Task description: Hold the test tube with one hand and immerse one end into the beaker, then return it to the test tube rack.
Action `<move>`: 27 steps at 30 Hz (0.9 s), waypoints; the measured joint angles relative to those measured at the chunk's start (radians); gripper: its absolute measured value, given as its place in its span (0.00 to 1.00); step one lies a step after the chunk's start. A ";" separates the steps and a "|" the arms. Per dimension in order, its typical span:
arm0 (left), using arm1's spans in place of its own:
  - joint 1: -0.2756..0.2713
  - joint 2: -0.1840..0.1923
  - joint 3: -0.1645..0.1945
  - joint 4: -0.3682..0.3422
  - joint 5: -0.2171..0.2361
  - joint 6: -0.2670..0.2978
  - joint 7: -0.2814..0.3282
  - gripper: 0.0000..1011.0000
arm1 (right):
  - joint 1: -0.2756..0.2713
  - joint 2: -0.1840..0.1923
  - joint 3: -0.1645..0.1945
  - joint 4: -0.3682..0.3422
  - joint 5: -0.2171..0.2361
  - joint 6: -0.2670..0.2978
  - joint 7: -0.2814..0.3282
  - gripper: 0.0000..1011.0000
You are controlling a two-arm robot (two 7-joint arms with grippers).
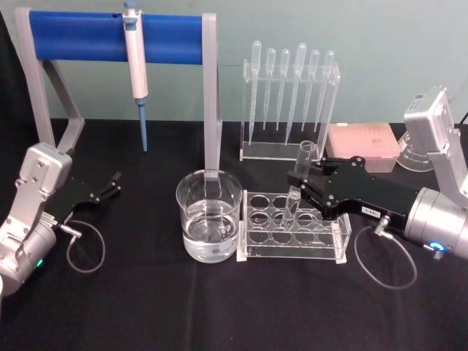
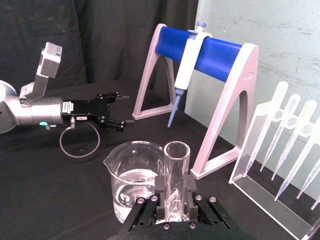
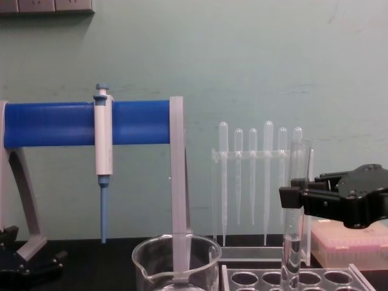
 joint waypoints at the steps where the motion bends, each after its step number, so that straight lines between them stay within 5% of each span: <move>1: 0.000 0.000 0.000 0.000 0.000 0.000 0.000 0.99 | 0.000 -0.001 0.000 0.002 -0.002 -0.001 0.000 0.24; 27: 0.000 0.000 0.000 0.000 0.000 0.000 0.000 0.99 | -0.017 -0.054 -0.004 0.071 -0.042 -0.040 0.004 0.24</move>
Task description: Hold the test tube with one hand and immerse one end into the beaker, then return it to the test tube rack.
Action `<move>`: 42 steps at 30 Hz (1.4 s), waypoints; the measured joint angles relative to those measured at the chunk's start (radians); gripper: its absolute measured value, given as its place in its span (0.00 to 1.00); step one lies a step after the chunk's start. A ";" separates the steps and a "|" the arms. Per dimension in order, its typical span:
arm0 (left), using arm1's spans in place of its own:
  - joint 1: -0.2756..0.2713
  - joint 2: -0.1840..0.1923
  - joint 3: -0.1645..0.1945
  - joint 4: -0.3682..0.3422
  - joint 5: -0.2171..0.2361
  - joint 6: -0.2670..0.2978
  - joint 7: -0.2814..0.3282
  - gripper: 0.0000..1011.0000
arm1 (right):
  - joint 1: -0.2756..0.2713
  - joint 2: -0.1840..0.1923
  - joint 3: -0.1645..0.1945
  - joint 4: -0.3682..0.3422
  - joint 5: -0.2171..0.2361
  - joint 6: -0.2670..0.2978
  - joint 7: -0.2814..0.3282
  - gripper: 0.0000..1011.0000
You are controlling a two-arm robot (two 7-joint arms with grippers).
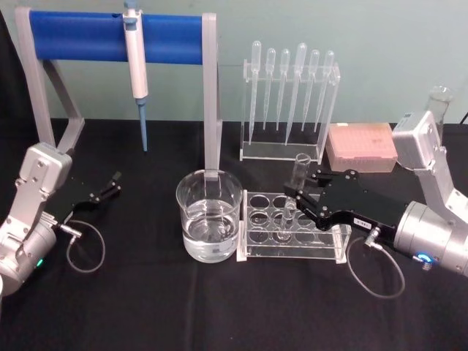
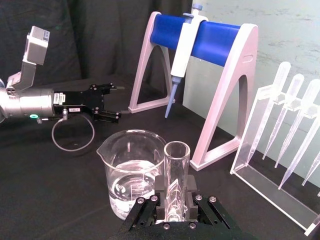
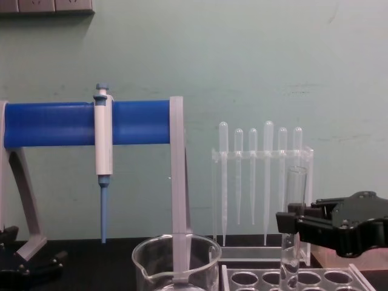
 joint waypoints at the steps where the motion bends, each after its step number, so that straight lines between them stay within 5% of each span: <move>1: 0.000 0.000 0.000 0.000 0.000 0.000 0.000 0.99 | 0.000 -0.001 0.000 0.002 -0.002 -0.001 0.000 0.24; 42: 0.000 0.000 0.000 0.000 0.000 0.000 0.000 0.99 | -0.011 -0.033 0.006 0.038 -0.039 -0.017 -0.001 0.24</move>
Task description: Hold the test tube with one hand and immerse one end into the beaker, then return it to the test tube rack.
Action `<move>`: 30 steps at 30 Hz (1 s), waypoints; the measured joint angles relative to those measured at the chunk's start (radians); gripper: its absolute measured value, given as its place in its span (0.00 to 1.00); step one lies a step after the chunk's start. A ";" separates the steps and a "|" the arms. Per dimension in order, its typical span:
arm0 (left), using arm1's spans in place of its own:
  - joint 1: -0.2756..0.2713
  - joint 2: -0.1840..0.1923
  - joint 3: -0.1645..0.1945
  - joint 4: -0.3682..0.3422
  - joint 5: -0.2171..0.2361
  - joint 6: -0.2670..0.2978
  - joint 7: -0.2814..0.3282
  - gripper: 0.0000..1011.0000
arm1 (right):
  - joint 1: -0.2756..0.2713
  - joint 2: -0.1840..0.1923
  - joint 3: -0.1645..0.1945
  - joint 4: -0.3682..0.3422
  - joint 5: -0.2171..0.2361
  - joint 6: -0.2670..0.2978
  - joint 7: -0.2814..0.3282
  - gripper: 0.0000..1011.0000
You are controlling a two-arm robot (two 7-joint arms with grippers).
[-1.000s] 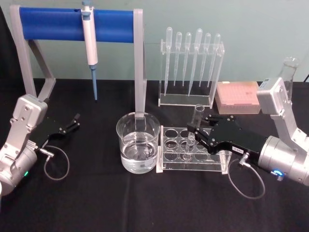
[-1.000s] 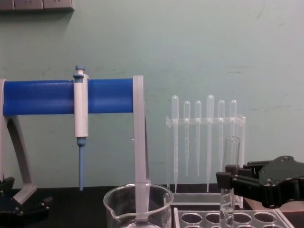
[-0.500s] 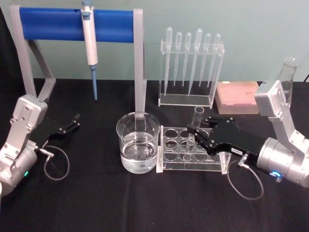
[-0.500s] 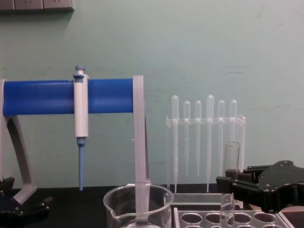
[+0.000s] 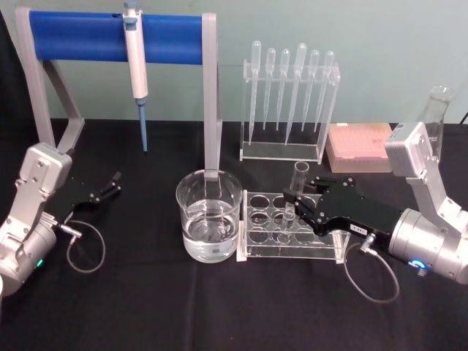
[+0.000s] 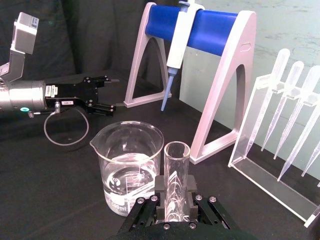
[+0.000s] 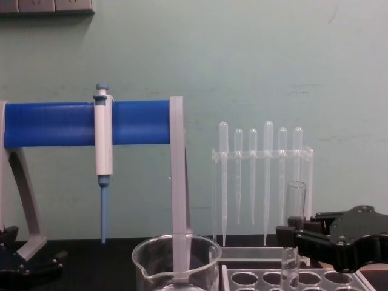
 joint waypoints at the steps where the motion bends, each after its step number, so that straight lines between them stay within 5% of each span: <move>1: 0.000 0.000 0.000 0.000 0.000 0.000 0.000 0.99 | 0.000 0.000 0.000 0.000 0.000 0.000 0.000 0.24; 19: 0.000 0.000 0.000 0.000 0.000 0.000 0.000 0.99 | 0.000 0.001 0.001 -0.004 0.002 0.000 0.001 0.79; 30: 0.000 0.000 0.000 0.000 0.000 0.000 0.000 0.99 | -0.027 0.013 0.033 -0.077 0.042 -0.015 0.011 0.99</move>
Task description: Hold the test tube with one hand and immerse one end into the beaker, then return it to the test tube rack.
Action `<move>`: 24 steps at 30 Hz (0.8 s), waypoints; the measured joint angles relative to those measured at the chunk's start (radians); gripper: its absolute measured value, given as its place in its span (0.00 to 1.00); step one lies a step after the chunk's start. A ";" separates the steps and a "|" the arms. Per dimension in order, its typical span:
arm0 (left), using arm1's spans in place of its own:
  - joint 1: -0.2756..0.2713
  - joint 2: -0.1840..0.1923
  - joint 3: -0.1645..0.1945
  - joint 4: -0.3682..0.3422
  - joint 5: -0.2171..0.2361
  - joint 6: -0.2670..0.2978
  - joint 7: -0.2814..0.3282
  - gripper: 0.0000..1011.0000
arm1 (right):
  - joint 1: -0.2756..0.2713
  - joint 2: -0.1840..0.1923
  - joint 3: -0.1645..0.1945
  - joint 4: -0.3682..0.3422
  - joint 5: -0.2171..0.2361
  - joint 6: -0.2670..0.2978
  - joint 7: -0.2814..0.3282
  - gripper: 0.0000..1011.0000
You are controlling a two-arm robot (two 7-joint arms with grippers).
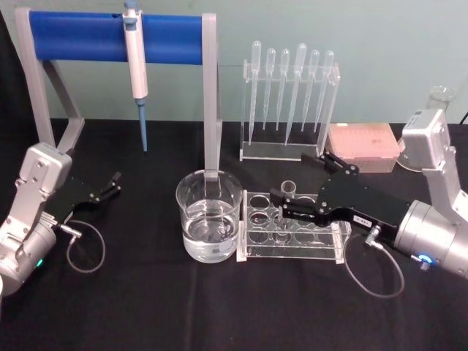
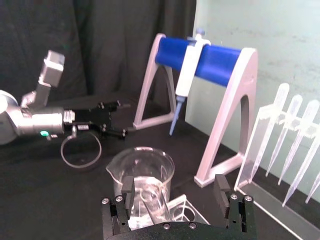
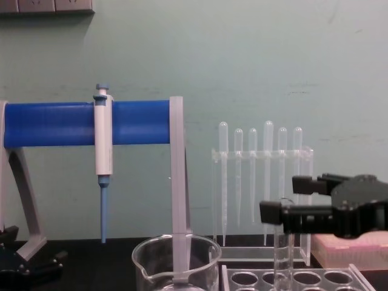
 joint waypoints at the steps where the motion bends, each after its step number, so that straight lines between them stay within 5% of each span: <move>1: 0.000 0.000 0.000 0.000 0.000 0.000 0.000 0.99 | -0.002 0.001 0.003 -0.006 0.004 -0.001 0.000 0.99; 13: 0.000 0.000 0.000 0.000 0.000 0.000 0.000 0.99 | -0.057 -0.028 0.091 -0.070 0.055 -0.029 -0.110 0.99; 24: 0.000 0.000 0.000 0.000 0.000 0.000 0.000 0.99 | -0.099 -0.132 0.178 0.005 -0.068 -0.029 -0.390 0.99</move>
